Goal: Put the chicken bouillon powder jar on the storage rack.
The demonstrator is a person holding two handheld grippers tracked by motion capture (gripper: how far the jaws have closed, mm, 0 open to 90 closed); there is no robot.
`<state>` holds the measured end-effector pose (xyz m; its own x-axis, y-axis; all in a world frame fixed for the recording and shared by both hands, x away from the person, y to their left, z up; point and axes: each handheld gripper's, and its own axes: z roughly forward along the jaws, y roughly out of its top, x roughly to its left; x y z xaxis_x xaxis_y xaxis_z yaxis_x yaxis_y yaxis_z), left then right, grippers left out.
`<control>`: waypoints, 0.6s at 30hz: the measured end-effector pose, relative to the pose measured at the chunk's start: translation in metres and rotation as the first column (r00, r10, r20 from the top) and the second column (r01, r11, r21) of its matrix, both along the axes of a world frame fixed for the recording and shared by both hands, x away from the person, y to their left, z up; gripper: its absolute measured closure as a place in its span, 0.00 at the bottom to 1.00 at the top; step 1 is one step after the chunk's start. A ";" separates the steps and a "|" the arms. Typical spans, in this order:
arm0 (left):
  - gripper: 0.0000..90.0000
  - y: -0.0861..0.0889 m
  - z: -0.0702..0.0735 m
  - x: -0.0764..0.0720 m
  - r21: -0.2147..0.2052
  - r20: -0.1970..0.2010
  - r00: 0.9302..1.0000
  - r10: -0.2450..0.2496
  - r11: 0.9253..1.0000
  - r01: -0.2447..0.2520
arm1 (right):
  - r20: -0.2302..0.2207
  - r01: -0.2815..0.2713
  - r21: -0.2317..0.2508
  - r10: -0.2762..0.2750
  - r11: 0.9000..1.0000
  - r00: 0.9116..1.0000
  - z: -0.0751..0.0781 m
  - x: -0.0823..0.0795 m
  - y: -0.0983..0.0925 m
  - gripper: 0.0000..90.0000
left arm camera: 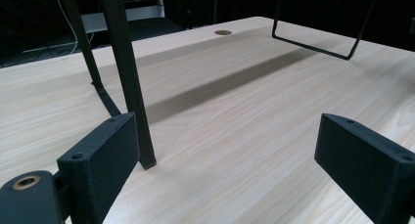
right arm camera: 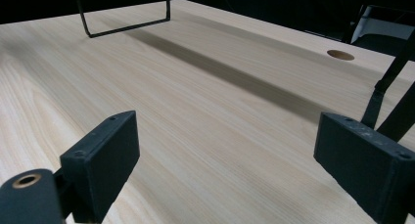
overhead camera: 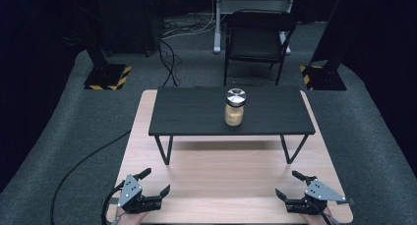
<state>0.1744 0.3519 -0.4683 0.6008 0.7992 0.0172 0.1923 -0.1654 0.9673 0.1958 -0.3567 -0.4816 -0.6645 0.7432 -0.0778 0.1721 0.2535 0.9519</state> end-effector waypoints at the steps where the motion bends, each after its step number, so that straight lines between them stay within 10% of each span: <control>1: 0.10 0.000 0.000 0.000 0.000 0.000 1.000 0.000 1.000 0.000 | 0.000 0.000 0.000 0.000 1.000 1.000 0.000 0.000 0.000 0.10; 18: 0.10 0.000 0.000 0.000 -0.006 -0.001 1.000 -0.001 1.000 0.001 | -0.008 0.005 -0.002 -0.005 1.000 1.000 0.000 0.002 0.001 0.10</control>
